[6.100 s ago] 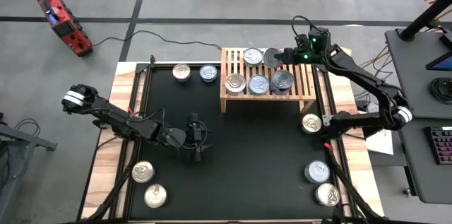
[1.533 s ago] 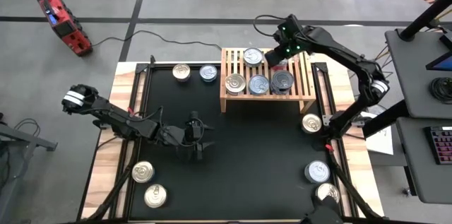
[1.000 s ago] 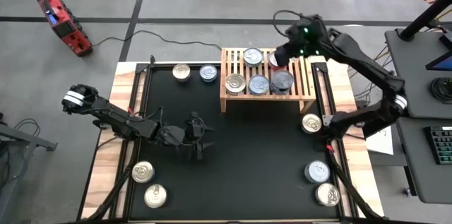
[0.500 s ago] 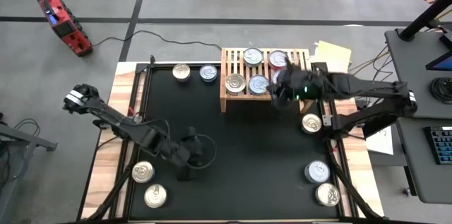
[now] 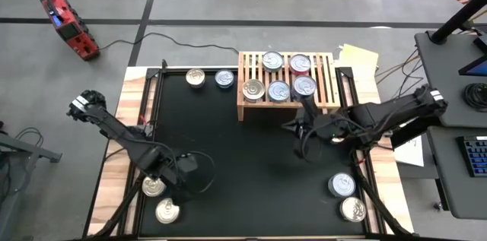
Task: Stack canned seafood by type on shelf
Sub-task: Stack the blue-pink tuna can on top of the blue-pink tuna can on the shelf
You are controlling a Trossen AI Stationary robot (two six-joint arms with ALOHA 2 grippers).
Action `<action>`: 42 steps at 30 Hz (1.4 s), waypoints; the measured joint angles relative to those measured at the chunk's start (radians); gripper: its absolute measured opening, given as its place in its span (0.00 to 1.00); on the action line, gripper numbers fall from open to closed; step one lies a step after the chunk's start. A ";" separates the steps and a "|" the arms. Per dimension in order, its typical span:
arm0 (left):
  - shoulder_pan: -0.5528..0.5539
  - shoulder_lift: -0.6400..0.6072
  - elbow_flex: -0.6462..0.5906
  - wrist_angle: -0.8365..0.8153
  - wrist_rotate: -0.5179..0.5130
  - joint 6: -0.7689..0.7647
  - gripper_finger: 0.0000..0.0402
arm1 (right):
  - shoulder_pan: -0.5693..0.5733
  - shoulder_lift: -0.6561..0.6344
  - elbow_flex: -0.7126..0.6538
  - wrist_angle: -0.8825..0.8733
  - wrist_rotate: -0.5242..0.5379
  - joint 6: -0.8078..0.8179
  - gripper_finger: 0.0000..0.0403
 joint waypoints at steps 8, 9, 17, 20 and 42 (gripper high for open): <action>-0.048 -0.001 0.019 -0.257 0.086 -0.242 0.24 | 0.066 0.003 -0.034 -0.001 0.051 0.056 0.02; -0.054 -0.001 0.011 -0.268 0.096 -0.268 0.21 | 0.075 0.003 -0.036 -0.003 0.056 0.057 0.02; -0.104 0.042 -0.010 -0.268 0.156 -0.495 0.02 | 0.162 0.003 -0.056 -0.002 0.188 0.071 0.02; -0.124 0.074 -0.008 -0.268 0.156 -0.513 0.01 | 0.188 0.003 -0.082 -0.001 0.229 0.089 0.02; -0.130 0.335 -0.008 -0.294 0.216 -0.466 0.00 | 0.200 0.024 -0.167 0.082 0.334 0.137 0.02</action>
